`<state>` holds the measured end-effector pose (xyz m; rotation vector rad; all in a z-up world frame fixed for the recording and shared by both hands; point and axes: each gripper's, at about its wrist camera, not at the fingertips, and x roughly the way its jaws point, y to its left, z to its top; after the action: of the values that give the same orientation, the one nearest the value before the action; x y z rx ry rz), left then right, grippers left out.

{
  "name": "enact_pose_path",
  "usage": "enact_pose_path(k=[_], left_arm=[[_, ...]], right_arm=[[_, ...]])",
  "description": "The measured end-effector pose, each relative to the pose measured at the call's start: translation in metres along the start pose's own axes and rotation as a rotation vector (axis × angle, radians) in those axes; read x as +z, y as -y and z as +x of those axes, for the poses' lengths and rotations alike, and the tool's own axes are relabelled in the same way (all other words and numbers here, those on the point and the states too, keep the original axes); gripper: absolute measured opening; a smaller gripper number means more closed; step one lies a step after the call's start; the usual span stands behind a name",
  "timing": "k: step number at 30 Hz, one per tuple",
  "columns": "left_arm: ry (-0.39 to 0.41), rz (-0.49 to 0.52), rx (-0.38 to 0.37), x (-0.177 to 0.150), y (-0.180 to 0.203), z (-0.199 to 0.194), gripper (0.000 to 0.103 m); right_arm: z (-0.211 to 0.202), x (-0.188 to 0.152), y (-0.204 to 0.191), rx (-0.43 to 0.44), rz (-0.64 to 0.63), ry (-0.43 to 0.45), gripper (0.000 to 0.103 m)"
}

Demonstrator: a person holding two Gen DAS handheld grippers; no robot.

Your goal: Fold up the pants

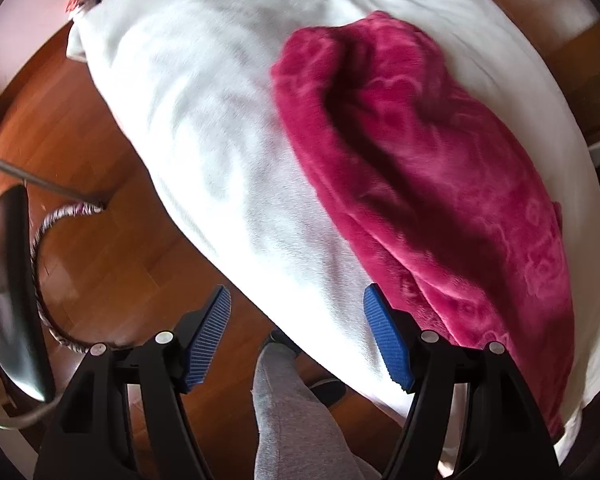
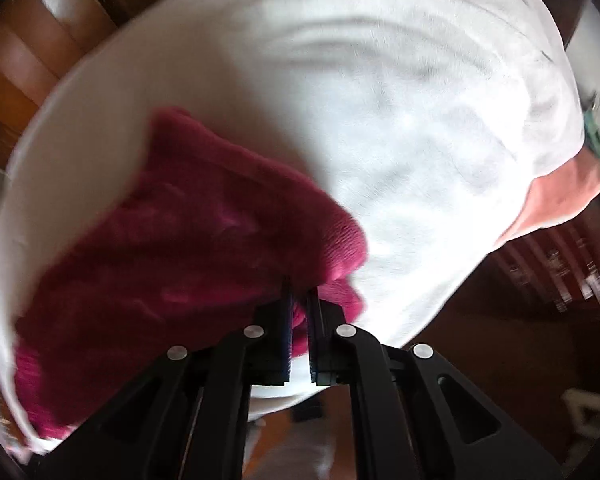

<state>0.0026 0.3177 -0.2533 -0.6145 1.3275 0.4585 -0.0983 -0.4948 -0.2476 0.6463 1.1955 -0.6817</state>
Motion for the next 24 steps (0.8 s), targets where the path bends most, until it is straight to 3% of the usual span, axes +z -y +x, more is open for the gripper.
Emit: enact_pose_path(k=[7, 9, 16, 20, 22, 24], left_arm=[[0.036, -0.076, -0.052, 0.029, -0.021, -0.001, 0.072], [0.047, -0.095, -0.066, 0.042, -0.023, 0.000, 0.074], [0.050, -0.144, -0.152, 0.084, -0.023, 0.021, 0.075], [0.041, -0.140, -0.185, 0.105, -0.018, 0.037, 0.075], [0.038, -0.114, -0.210, 0.114, -0.012, 0.043, 0.076], [0.033, -0.052, -0.219, 0.120, -0.001, 0.048, 0.078]], right_arm=[[0.016, -0.013, -0.007, -0.102, -0.079, -0.038, 0.007], [0.009, -0.011, -0.012, -0.138, -0.097, -0.018, 0.018], [-0.029, -0.009, -0.057, -0.260, -0.238, 0.093, 0.020], [-0.045, -0.009, -0.127, -0.175, -0.333, 0.124, 0.021], [-0.053, -0.002, -0.168, -0.076, -0.393, 0.114, 0.023], [-0.053, -0.005, -0.223, 0.021, -0.469, 0.102, 0.051]])
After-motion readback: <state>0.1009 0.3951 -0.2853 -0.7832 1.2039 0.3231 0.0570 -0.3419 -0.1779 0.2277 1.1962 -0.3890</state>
